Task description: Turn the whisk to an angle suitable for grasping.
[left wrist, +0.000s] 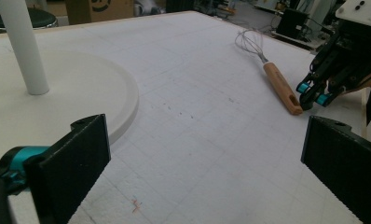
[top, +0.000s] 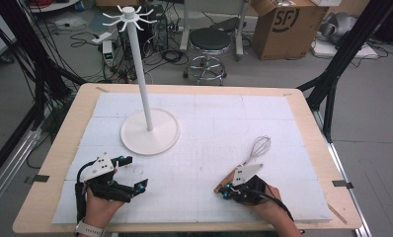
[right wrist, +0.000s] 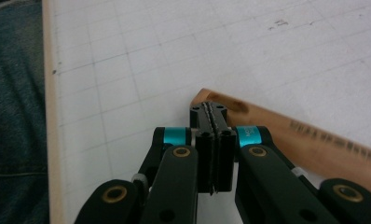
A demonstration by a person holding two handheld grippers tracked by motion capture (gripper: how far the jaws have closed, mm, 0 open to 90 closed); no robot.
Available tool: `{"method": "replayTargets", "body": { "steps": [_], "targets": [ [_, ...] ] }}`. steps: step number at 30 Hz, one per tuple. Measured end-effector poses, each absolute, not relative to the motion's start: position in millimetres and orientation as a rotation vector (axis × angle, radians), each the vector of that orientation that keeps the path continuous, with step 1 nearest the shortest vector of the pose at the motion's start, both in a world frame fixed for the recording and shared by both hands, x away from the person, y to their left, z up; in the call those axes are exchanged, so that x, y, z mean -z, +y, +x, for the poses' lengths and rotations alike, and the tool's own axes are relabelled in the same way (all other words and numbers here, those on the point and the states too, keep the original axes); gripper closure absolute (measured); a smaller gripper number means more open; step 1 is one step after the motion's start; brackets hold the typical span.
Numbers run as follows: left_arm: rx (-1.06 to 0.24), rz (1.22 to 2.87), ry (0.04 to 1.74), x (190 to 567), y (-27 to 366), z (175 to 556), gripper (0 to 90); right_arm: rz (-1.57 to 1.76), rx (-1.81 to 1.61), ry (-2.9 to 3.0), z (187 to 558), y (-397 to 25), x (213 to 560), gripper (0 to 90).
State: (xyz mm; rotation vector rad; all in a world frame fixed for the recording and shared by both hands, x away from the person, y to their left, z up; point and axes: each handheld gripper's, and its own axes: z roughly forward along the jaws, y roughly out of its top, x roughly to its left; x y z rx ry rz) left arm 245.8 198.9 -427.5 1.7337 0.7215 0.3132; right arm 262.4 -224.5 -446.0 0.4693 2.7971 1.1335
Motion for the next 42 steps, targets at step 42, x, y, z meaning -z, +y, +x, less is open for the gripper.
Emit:
{"method": "replayTargets", "body": {
  "steps": [42],
  "targets": [
    [-0.309, 1.735, 0.725, 428.2, 198.7, 247.2, 1.7, 0.606, -1.153, 2.678, 315.6, -187.3, 450.5, 90.0]
  ]
}}
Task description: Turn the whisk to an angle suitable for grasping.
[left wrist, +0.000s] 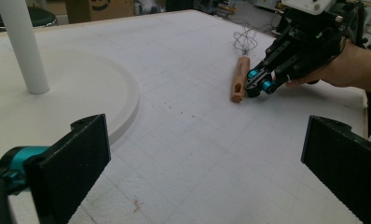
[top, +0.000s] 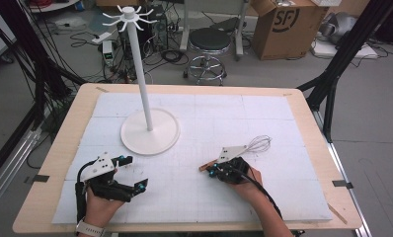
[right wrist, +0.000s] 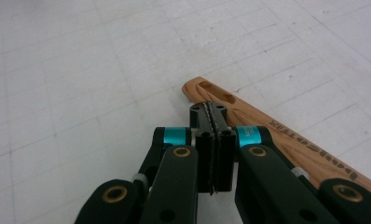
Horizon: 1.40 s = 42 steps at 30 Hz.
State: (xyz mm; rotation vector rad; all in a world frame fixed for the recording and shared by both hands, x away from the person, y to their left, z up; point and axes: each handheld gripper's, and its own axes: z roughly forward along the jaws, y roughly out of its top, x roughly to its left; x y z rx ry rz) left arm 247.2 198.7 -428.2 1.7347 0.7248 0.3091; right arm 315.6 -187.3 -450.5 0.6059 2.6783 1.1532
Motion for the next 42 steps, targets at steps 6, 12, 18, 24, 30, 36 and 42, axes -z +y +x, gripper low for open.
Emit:
{"method": "replayTargets", "body": {
  "steps": [6, 12, 18, 24, 30, 36, 42],
  "targets": [
    [-0.31, 1.737, 0.725, 428.3, 198.8, 246.8, 1.7, 0.64, -1.144, 2.659, 324.1, -184.2, 447.9, 90.0],
    [-0.308, 1.738, 0.724, 428.5, 199.4, 246.7, 1.7, 0.648, -1.185, 2.659, 322.9, -189.5, 443.1, 89.4],
    [-0.308, 1.733, 0.727, 428.6, 200.7, 246.0, 1.7, 0.64, -1.309, 2.616, 310.6, -211.4, 423.7, 80.8],
    [-0.303, 1.738, 0.728, 428.5, 199.8, 245.9, 1.7, 0.662, -1.448, 2.528, 294.6, -243.5, 407.4, 70.5],
    [-0.305, 1.736, 0.729, 428.7, 198.9, 246.5, 1.7, 0.713, -1.508, 2.439, 279.6, -273.7, 402.3, 61.2],
    [-0.306, 1.736, 0.729, 429.1, 199.0, 246.8, 1.7, 0.774, -1.591, 2.334, 270.8, -299.4, 403.4, 52.1],
    [-0.298, 1.747, 0.722, 430.4, 197.7, 248.0, 1.7, 0.787, -1.586, 2.305, 265.4, -311.9, 405.1, 42.2]
  ]
}}
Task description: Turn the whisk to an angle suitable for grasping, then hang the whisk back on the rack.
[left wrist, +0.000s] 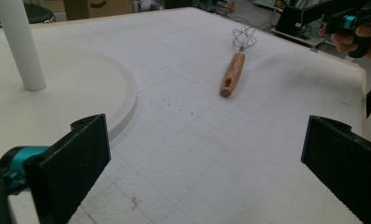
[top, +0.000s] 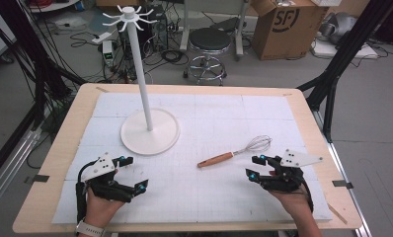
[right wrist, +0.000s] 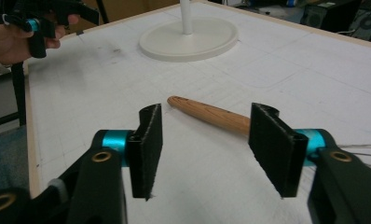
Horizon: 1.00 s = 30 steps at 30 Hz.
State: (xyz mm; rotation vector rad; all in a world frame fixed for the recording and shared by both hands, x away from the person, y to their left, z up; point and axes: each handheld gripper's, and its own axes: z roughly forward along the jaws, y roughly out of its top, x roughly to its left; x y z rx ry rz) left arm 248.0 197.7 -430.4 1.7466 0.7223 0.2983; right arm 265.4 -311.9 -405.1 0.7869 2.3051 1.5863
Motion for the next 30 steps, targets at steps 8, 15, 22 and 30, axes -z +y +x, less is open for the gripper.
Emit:
{"method": "replayTargets", "body": {
  "steps": [8, 15, 22, 30],
  "targets": [
    [-0.296, 1.748, 0.716, 432.7, 197.7, 248.8, 1.7, 0.813, -1.581, 2.245, 267.3, -318.1, 407.0, 25.5],
    [-0.293, 1.748, 0.716, 432.5, 199.5, 247.4, 1.7, 0.83, -1.569, 2.238, 272.4, -315.8, 411.8, 20.4],
    [-0.293, 1.743, 0.716, 432.5, 199.9, 247.6, 1.7, 0.833, -1.55, 2.228, 272.8, -315.8, 412.4, 18.6],
    [-0.29, 1.731, 0.718, 431.9, 200.4, 249.2, 1.7, 0.84, -1.535, 2.228, 272.8, -317.2, 411.3, 18.5]
  ]
}}
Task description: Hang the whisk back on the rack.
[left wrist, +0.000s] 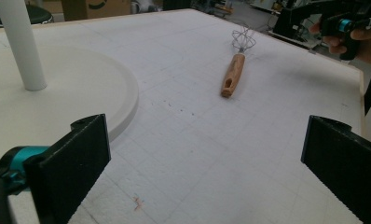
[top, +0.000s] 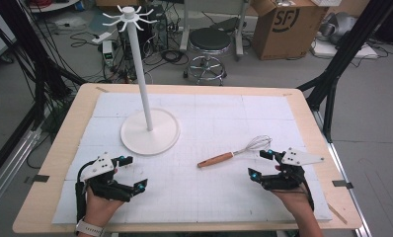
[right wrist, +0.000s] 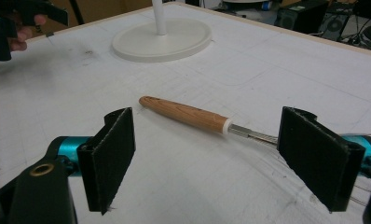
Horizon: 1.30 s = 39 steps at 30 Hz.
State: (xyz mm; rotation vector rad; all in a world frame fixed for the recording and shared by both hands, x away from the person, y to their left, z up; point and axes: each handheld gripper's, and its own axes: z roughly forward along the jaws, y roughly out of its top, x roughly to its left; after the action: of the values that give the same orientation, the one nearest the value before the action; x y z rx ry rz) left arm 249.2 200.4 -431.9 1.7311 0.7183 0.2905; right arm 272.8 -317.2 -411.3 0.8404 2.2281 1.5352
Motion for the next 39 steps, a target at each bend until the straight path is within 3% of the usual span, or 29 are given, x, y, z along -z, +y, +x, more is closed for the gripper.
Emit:
{"method": "replayTargets", "body": {
  "steps": [12, 39],
  "targets": [
    [-0.282, 1.727, 0.703, 429.6, 196.2, 252.2, 1.7, 0.793, -1.424, 2.301, 284.9, -302.4, 406.2, 18.5],
    [-0.279, 1.717, 0.712, 429.0, 199.2, 249.0, 1.7, 0.704, -1.025, 2.621, 367.9, -243.8, 387.3, 20.6]
  ]
}}
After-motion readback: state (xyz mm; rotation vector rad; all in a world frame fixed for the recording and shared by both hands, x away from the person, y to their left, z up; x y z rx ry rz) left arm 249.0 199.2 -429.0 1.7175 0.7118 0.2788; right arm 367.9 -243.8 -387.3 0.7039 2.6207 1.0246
